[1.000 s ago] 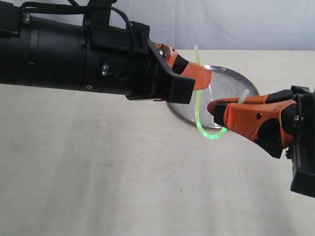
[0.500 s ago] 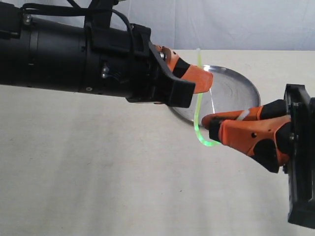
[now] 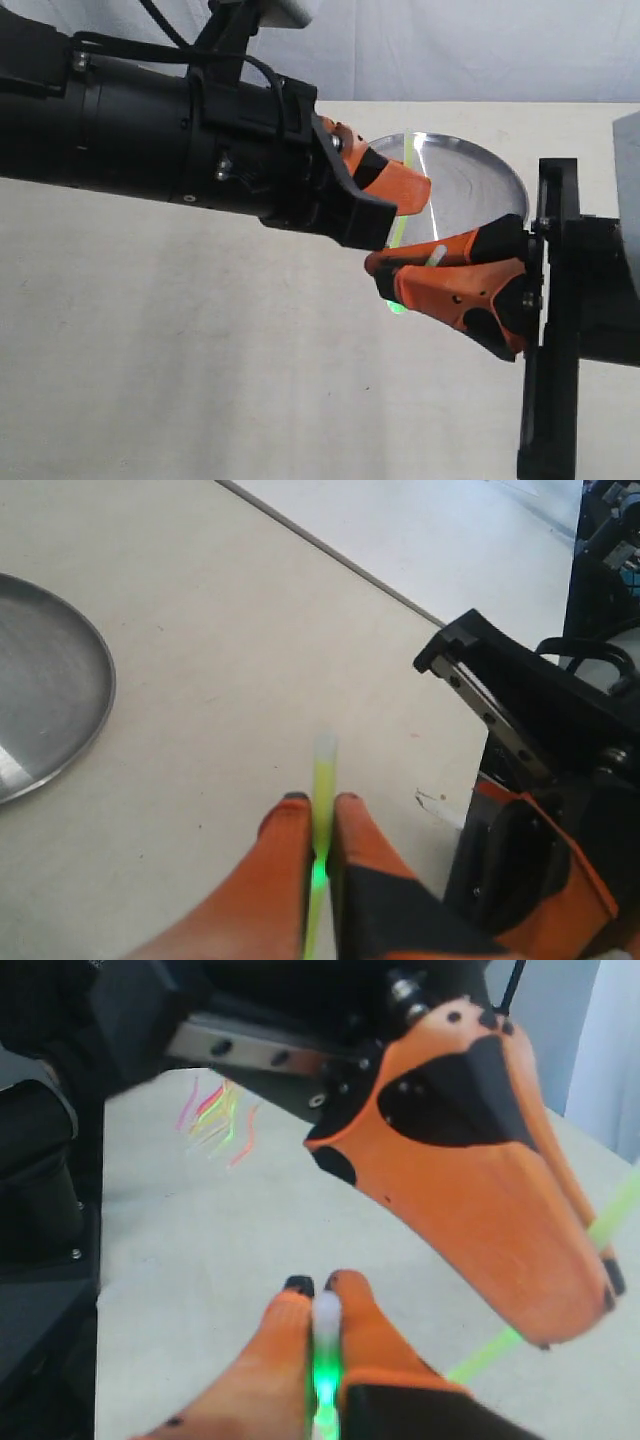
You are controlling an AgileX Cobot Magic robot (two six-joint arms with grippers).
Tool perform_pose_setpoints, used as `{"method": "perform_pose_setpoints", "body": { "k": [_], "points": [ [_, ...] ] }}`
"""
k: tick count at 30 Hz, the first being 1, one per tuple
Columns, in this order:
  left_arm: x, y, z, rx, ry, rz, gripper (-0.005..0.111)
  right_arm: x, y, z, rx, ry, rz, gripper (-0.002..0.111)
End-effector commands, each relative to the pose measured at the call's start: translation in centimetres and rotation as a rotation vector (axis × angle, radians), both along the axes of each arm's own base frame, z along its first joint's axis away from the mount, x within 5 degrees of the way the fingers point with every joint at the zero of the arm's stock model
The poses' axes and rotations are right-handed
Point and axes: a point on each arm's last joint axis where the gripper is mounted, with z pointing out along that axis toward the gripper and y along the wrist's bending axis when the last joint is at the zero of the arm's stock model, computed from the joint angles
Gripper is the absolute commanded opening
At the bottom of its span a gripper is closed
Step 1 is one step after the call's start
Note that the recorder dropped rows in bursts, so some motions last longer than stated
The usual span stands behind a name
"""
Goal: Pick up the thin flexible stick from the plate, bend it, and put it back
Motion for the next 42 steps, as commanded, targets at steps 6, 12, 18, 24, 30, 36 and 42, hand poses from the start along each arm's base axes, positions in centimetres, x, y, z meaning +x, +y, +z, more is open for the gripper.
{"method": "perform_pose_setpoints", "body": {
  "k": [6,12,18,24,30,36,42],
  "points": [
    [-0.6,-0.2,-0.3,0.015,0.03,-0.067,0.0,2.0,1.1,-1.3,-0.095,0.026,-0.068,-0.001],
    [-0.6,-0.2,-0.3,0.017,0.03,-0.07,0.0,2.3,1.4,-1.2,-0.08,0.0,-0.092,-0.001],
    [-0.7,-0.2,-0.3,0.019,0.03,-0.076,0.0,2.6,1.3,-1.2,-0.084,-0.002,-0.129,-0.001],
    [-0.8,-0.2,-0.3,0.02,0.036,-0.088,0.0,2.7,1.2,-1.2,-0.09,-0.006,-0.144,-0.001],
    [-0.9,-0.2,-0.3,0.021,0.04,-0.095,0.0,2.7,1.1,-1.2,-0.091,-0.006,-0.148,-0.001],
    [-0.9,-0.3,-0.5,0.023,0.071,-0.099,0.0,2.7,1.1,-1.2,-0.096,-0.012,-0.148,-0.001],
    [-0.9,-0.4,-0.7,0.025,0.083,-0.103,0.0,2.8,1.2,-1.4,-0.099,-0.007,-0.148,-0.001]
  ]
}}
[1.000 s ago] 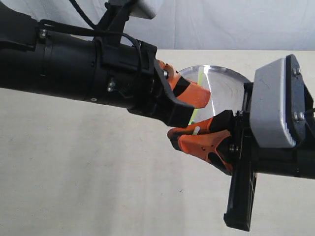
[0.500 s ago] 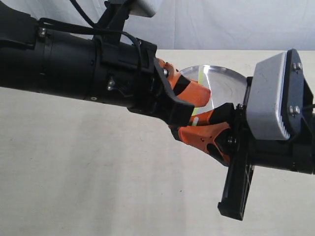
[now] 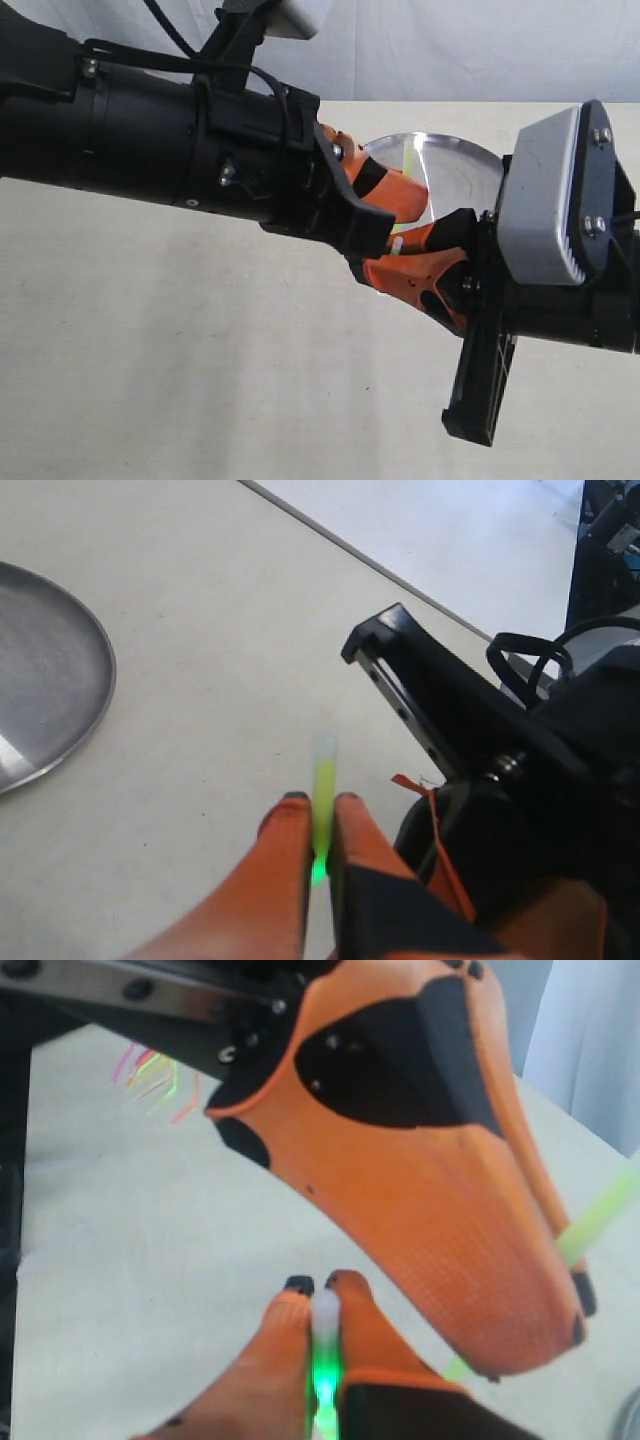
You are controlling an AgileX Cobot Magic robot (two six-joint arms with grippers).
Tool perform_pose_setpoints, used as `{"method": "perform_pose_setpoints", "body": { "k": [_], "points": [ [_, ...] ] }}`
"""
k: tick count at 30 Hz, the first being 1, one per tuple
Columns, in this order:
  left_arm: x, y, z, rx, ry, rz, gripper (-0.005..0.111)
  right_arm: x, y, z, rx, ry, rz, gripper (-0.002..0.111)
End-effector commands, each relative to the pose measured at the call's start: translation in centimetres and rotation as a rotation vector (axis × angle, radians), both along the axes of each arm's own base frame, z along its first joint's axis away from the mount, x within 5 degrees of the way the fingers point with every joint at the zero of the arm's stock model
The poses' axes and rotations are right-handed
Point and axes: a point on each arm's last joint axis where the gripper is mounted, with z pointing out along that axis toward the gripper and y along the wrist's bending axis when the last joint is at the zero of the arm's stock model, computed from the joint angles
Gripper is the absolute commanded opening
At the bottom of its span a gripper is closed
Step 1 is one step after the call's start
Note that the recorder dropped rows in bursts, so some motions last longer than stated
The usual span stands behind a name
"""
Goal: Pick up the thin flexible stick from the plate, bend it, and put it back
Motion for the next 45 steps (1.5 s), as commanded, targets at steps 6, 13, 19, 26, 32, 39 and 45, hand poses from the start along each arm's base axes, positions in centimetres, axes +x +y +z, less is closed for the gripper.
{"method": "perform_pose_setpoints", "body": {
  "k": [6,13,19,26,32,39,45],
  "points": [
    [-1.26,-0.3,-0.4,0.016,0.08,-0.111,0.0,0.95,-0.17,-0.24,-0.015,0.011,-0.071,-0.001],
    [-1.26,-0.3,-0.4,0.016,0.08,-0.111,0.0,1.13,-0.2,-0.41,-0.024,0.015,-0.081,-0.001],
    [-1.26,-0.27,-0.45,0.023,0.075,-0.113,0.0,1.2,-0.26,-0.44,-0.029,0.014,-0.09,-0.001],
    [-1.29,-0.26,-0.49,0.029,0.071,-0.119,0.0,1.31,-0.37,-0.49,-0.038,0.011,-0.106,-0.001],
    [-1.36,-0.23,-0.54,0.034,0.073,-0.126,0.0,1.34,-0.39,-0.49,-0.038,0.012,-0.11,-0.001],
    [-1.41,-0.23,-0.54,0.035,0.077,-0.13,0.0,1.35,-0.39,-0.47,-0.033,0.015,-0.113,-0.001],
    [-1.39,-0.22,-0.56,0.037,0.073,-0.129,0.0,1.34,-0.38,-0.46,-0.03,0.016,-0.112,-0.001]
  ]
}}
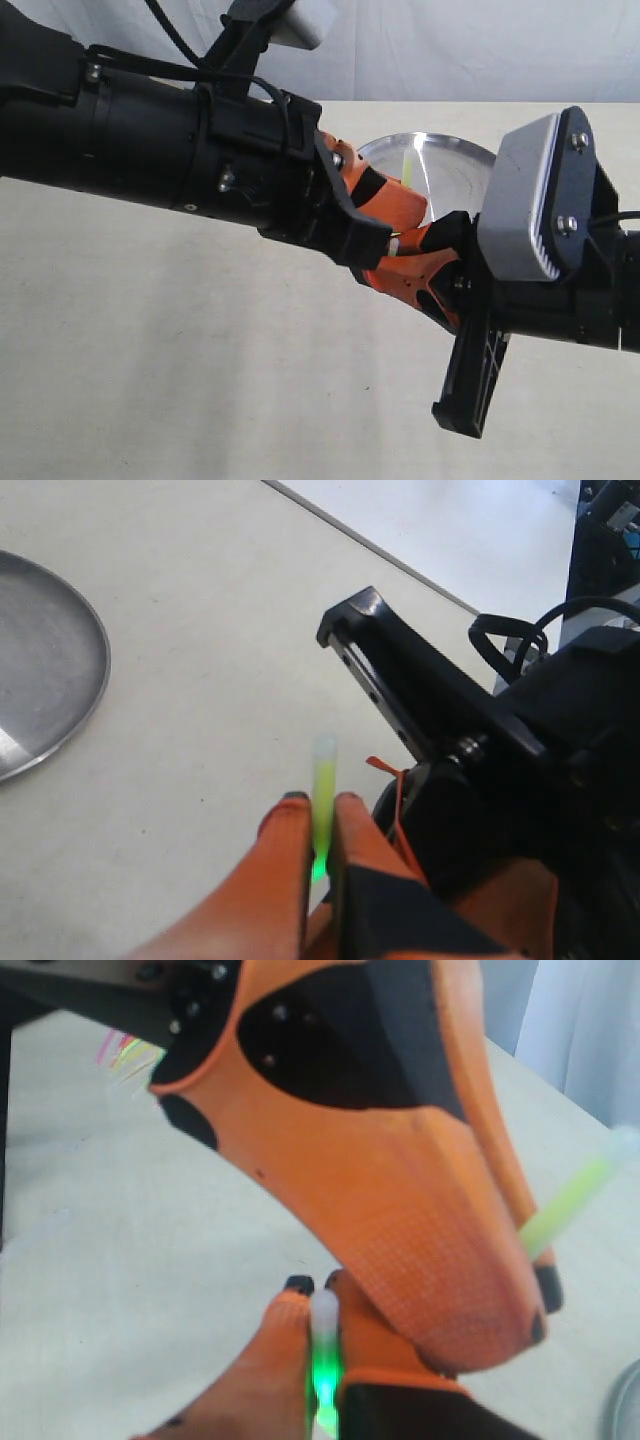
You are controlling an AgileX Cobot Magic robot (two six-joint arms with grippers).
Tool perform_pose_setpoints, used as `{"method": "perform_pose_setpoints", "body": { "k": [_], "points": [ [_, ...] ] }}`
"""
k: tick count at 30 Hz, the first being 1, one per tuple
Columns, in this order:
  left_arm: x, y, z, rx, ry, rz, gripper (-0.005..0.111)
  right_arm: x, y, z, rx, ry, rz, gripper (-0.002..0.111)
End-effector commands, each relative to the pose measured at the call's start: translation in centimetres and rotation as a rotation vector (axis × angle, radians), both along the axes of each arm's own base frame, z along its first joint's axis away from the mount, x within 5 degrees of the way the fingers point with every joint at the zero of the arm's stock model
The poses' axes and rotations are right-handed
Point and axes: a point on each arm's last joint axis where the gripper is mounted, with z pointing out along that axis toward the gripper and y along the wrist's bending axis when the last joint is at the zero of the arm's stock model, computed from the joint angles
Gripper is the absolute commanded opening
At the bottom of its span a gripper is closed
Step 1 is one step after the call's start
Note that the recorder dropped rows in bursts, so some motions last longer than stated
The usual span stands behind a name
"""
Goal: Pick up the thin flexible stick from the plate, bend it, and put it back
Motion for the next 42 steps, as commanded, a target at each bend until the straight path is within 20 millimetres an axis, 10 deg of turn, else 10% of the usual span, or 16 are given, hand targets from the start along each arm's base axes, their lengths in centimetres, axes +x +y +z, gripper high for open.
{"method": "perform_pose_setpoints", "body": {
  "k": [1,42],
  "points": [
    [-1.2,-0.21,-0.38,0.017,0.073,-0.1,0.0,0.81,-0.48,0.14,-0.007,-0.003,-0.091,-0.001],
    [-1.03,-0.32,-0.86,0.039,0.104,-0.086,0.0,0.86,-0.48,0.2,0.008,0.005,-0.101,-0.001]
  ]
}}
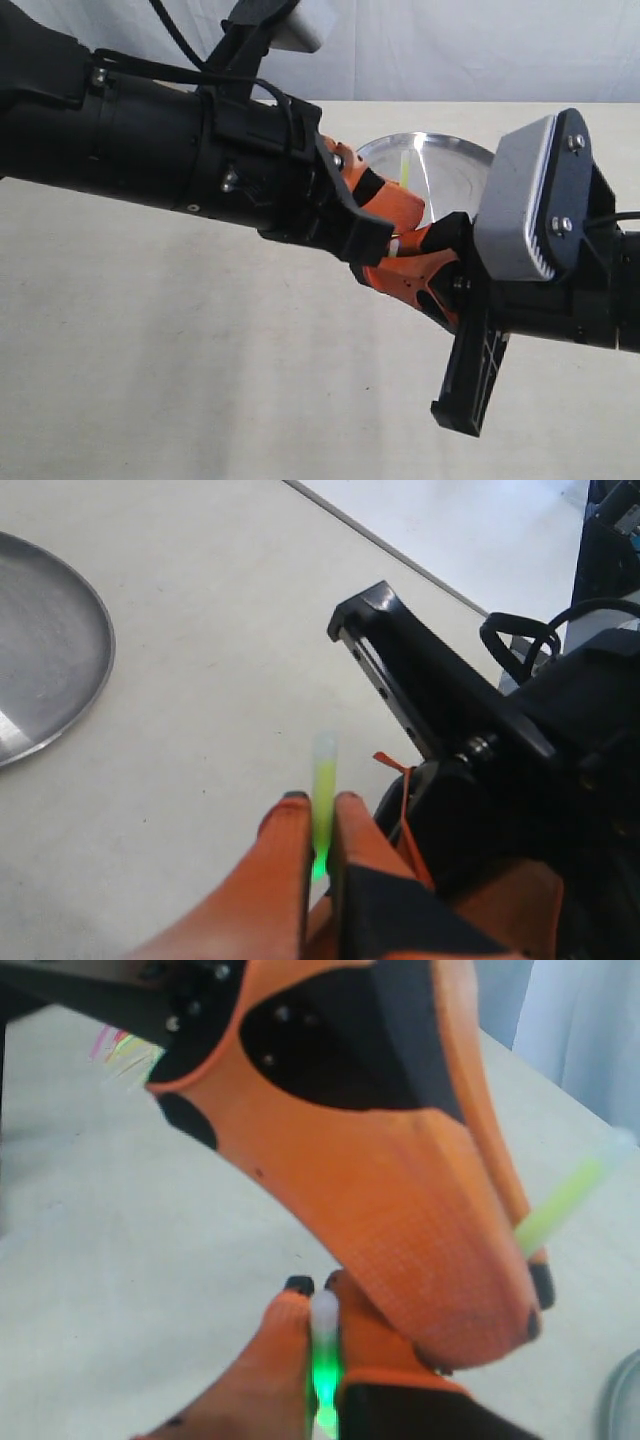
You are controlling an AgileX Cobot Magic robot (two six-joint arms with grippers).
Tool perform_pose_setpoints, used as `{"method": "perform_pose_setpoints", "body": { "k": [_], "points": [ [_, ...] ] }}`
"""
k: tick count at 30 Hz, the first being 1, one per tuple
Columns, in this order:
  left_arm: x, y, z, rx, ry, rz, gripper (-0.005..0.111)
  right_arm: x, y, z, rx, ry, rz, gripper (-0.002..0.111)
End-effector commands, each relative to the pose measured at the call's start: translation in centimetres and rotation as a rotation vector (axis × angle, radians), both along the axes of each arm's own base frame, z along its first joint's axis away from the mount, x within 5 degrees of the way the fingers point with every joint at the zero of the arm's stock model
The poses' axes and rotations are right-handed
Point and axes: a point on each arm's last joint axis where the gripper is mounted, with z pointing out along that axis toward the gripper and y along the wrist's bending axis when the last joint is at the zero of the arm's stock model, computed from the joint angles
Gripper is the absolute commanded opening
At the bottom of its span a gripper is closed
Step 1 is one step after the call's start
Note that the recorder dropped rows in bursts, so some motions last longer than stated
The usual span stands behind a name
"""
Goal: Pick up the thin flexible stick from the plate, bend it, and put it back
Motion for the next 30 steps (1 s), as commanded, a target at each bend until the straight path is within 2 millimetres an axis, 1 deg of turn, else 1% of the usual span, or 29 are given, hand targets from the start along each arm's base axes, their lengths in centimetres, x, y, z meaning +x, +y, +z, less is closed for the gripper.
{"method": "perform_pose_setpoints", "body": {
  "k": [1,5,10,14,23,27,29,30],
  "points": [
    [-1.2,-0.2,-0.6,0.025,0.076,-0.102,0.0,0.8,-0.5,0.3,0.015,0.005,-0.096,-0.001],
    [-0.9,-0.2,-0.6,0.022,0.064,-0.076,0.0,0.8,-0.5,0.3,0.022,0.015,-0.1,-0.001],
    [1.3,1.2,-0.5,0.013,0.065,0.039,0.0,0.8,-0.5,0.3,0.052,0.056,-0.118,-0.001],
    [2.2,1.9,-0.5,0.016,0.081,0.09,0.0,0.8,-0.5,0.3,0.065,0.074,-0.128,-0.001],
    [2.3,2.1,-0.8,0.054,0.083,0.105,0.0,0.8,-0.6,0.2,0.069,0.086,-0.145,-0.001],
    [2.4,2.4,-1.3,0.114,0.075,0.115,0.0,1.4,-1.1,0.1,0.048,0.091,-0.229,-0.001],
    [2.4,2.5,-1.4,0.127,0.076,0.118,0.0,1.6,-1.1,0.7,0.064,0.084,-0.24,-0.001],
    [2.4,2.5,-1.4,0.136,0.073,0.11,0.0,1.8,-0.9,1.4,0.075,0.066,-0.239,-0.001]
  ]
}}
